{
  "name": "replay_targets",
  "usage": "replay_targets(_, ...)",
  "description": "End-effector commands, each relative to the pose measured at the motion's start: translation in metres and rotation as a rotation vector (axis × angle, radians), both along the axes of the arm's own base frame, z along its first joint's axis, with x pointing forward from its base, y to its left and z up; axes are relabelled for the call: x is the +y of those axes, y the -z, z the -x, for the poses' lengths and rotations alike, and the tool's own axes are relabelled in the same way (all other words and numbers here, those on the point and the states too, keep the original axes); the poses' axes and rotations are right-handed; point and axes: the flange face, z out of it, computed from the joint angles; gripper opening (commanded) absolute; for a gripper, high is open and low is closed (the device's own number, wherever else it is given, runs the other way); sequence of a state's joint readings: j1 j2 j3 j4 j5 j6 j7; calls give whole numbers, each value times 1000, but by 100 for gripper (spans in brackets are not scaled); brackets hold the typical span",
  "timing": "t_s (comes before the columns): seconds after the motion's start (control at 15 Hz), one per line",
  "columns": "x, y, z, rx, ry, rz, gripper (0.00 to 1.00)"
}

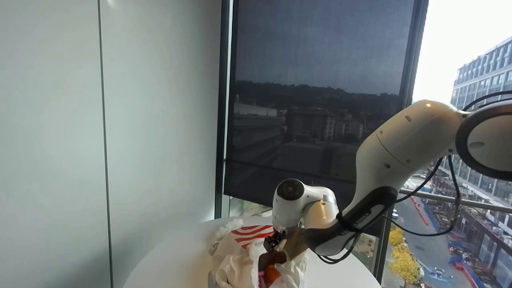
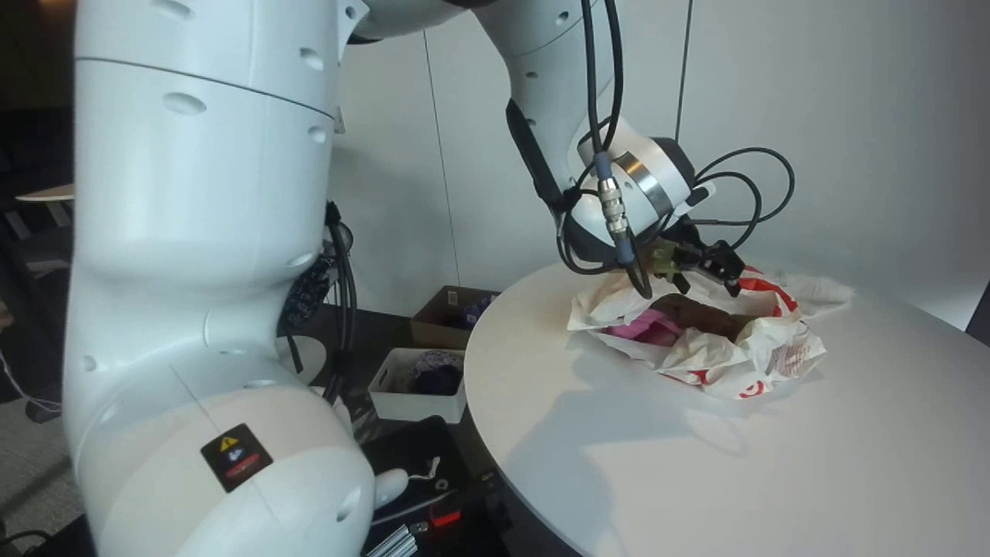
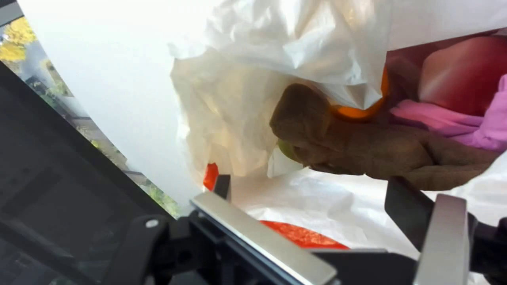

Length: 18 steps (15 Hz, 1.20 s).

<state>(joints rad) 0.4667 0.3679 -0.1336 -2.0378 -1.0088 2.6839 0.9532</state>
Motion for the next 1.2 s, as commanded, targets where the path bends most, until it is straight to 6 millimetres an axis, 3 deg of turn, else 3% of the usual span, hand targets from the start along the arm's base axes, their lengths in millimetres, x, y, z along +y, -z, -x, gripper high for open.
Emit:
replay_targets(0.0, -13, -17, 43, 16, 102, 25, 100)
replay_targets(0.27, -4, -2, 83, 122, 139, -37, 100)
replay_targets(0.53, 11, 30, 90, 166, 310, -194, 100)
replay_targets(0.87, 18, 53, 71, 123, 524, -321, 100)
replay_targets(1.13, 14, 61, 41, 31, 629, -419, 100)
